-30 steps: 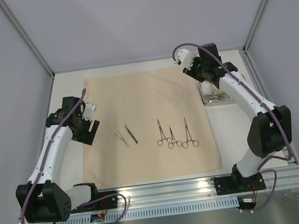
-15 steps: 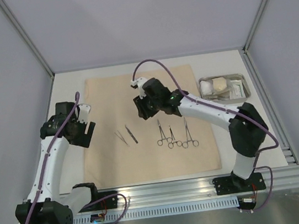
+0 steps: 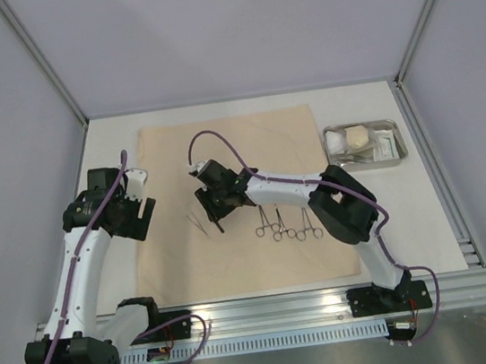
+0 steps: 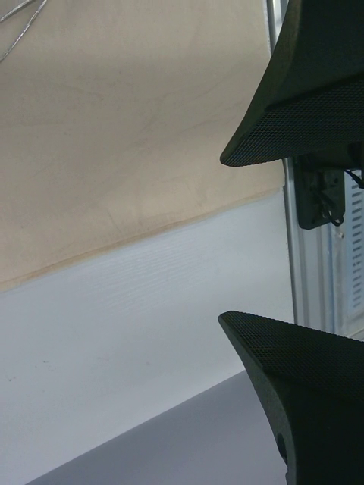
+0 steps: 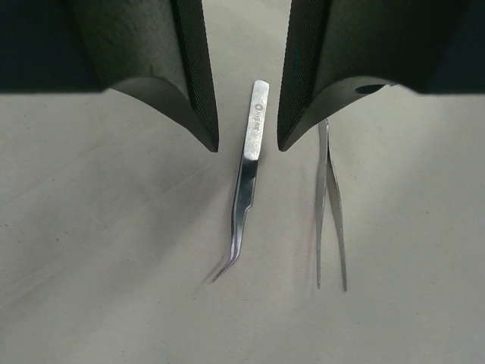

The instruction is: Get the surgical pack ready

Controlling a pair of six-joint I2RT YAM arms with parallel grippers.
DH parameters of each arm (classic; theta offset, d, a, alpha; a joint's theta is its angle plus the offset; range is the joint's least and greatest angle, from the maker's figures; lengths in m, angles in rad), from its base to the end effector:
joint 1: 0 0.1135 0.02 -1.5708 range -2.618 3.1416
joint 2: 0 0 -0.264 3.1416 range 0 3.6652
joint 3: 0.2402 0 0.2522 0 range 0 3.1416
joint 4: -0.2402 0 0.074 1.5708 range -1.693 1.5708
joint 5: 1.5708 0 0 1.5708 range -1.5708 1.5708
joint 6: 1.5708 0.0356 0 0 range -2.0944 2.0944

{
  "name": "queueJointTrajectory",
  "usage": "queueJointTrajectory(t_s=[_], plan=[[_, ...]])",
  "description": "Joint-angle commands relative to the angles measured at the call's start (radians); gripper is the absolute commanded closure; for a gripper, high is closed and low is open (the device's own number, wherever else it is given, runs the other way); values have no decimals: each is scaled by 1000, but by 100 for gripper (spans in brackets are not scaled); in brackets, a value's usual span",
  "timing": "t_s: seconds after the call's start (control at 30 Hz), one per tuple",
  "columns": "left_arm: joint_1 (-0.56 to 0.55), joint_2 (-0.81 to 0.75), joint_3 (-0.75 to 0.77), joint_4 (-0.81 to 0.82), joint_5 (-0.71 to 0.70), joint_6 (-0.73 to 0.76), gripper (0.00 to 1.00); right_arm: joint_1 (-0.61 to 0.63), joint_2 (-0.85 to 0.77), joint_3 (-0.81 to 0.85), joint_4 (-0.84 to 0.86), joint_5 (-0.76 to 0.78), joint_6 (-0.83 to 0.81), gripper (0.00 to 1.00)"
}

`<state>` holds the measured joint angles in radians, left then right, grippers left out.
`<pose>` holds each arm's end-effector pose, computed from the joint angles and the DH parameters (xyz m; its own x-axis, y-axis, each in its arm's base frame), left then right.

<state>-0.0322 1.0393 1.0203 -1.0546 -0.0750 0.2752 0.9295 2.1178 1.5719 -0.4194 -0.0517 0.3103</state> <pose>0.1845 -0.0033 0.3002 -0.8464 0.2984 -0.4411 0.2352 0.9526 0.1930 0.2738 0.3698 0.1730 -0.7181 -0.4522 -0.5290 -0.6286 0.7476 0.2142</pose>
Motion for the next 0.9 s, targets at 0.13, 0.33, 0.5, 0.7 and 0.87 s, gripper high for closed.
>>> queueJointTrajectory(t_s=[0.13, 0.33, 0.5, 0.7, 0.87], plan=[[5, -7, 27, 4, 32, 4, 14, 25, 53, 48, -10, 85, 4, 63], [5, 2, 31, 2, 29, 2, 14, 40, 79, 68, -18, 127, -16, 66], [5, 13, 40, -1, 29, 2, 14, 45, 102, 88, -38, 158, -20, 78], [5, 15, 43, -5, 35, 2, 14, 45, 105, 100, -56, 153, -16, 91], [5, 10, 58, -16, 47, 2, 14, 45, 50, 82, -16, 139, -40, 100]])
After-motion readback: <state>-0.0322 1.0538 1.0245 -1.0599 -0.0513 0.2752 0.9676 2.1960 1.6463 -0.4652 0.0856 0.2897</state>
